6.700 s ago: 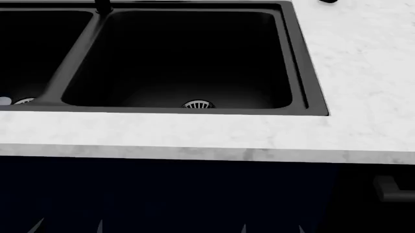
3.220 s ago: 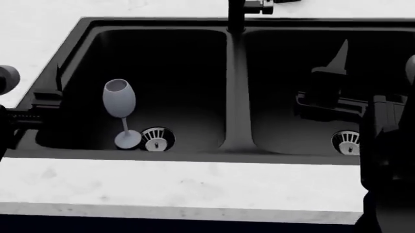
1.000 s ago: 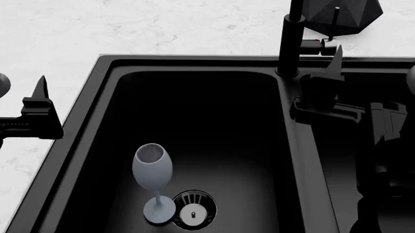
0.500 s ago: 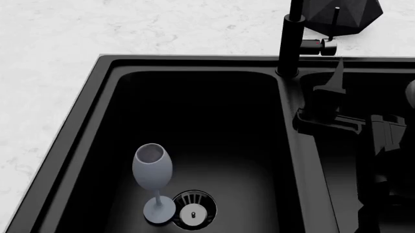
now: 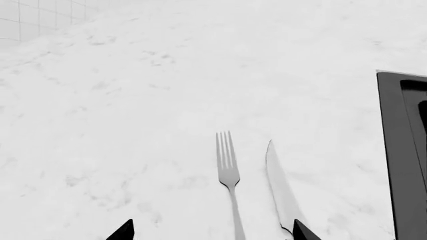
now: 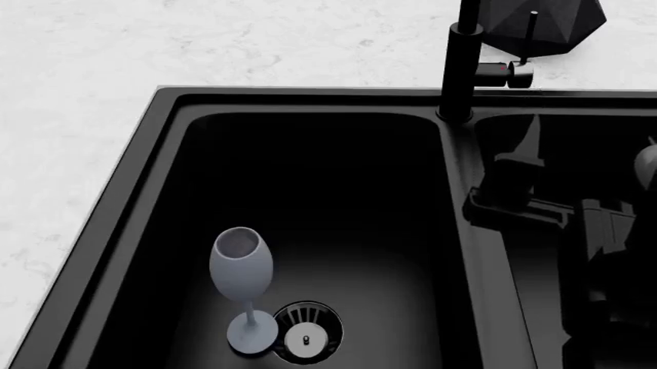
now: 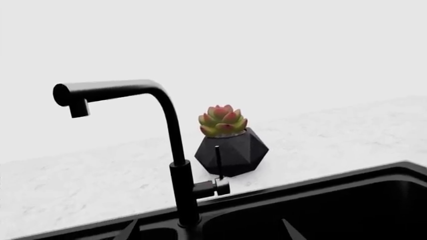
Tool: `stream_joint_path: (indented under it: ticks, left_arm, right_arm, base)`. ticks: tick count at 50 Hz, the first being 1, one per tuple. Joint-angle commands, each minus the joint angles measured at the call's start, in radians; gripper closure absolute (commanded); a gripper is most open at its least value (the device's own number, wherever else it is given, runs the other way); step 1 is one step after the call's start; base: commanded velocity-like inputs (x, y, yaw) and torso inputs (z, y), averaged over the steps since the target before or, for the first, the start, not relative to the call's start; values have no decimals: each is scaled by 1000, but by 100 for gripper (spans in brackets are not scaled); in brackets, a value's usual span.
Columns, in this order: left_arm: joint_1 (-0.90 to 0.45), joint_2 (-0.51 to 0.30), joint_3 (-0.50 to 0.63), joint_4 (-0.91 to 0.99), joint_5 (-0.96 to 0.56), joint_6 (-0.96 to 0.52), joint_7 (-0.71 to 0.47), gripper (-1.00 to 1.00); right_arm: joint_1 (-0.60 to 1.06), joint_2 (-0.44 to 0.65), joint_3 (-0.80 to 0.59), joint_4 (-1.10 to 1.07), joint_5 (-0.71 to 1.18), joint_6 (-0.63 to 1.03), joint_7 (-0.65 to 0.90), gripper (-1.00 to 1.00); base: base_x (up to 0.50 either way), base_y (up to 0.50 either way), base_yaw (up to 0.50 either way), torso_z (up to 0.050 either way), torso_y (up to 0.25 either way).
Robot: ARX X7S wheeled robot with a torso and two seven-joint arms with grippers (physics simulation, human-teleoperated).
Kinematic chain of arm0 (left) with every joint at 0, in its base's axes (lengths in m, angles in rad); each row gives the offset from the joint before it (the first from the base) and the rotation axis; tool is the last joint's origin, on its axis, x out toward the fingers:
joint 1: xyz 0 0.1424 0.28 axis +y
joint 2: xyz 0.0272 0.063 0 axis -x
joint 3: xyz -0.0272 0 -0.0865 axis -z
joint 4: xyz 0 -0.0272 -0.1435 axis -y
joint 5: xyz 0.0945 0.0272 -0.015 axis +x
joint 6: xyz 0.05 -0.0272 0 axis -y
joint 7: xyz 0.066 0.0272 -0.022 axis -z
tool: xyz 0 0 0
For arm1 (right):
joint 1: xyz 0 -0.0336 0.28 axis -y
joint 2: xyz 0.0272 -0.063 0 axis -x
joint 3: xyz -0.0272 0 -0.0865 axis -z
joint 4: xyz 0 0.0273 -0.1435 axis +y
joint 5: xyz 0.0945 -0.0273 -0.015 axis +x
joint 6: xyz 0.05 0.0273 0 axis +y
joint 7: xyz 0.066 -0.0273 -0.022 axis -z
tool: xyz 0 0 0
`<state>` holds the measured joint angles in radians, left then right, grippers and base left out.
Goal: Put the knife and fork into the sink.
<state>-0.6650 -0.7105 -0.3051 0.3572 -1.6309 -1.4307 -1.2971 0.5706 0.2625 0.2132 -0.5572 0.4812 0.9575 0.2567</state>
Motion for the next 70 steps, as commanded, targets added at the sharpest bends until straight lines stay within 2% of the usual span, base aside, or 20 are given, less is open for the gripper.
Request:
stream_joint_path:
  ticks: [1, 6, 14, 34, 46, 70]
  left_arm:
    - [-58, -6, 82, -95, 129, 30, 83, -100]
    - [-114, -1, 115, -165, 144, 29, 76, -100]
    - [-118, 27, 127, -230, 148, 54, 77, -100]
    - [-161, 17, 213, -345, 266, 104, 162, -100]
    - [-160, 7, 289, -407, 353, 151, 269, -100]
    - [-103, 12, 323, -477, 375, 184, 343, -100]
  right_arm:
    - [-5, 0, -3, 15, 3, -15, -2, -100]
    - [-6, 0, -6, 21, 3, -22, -2, -100]
    - [-14, 0, -3, 30, 6, -32, -3, -100]
    - [-27, -9, -23, 79, -2, -77, -9, -100]
    - [-27, -7, -27, 86, 2, -81, -6, -100]
    - [-37, -2, -31, 90, 9, -92, 0, -100]
  base:
    - [0, 0, 0, 0, 0]
    - [0, 0, 0, 0, 0]
    - [0, 0, 0, 0, 0]
    - [0, 0, 0, 0, 0]
    - [0, 0, 0, 0, 0]
    - [0, 0, 0, 0, 0]
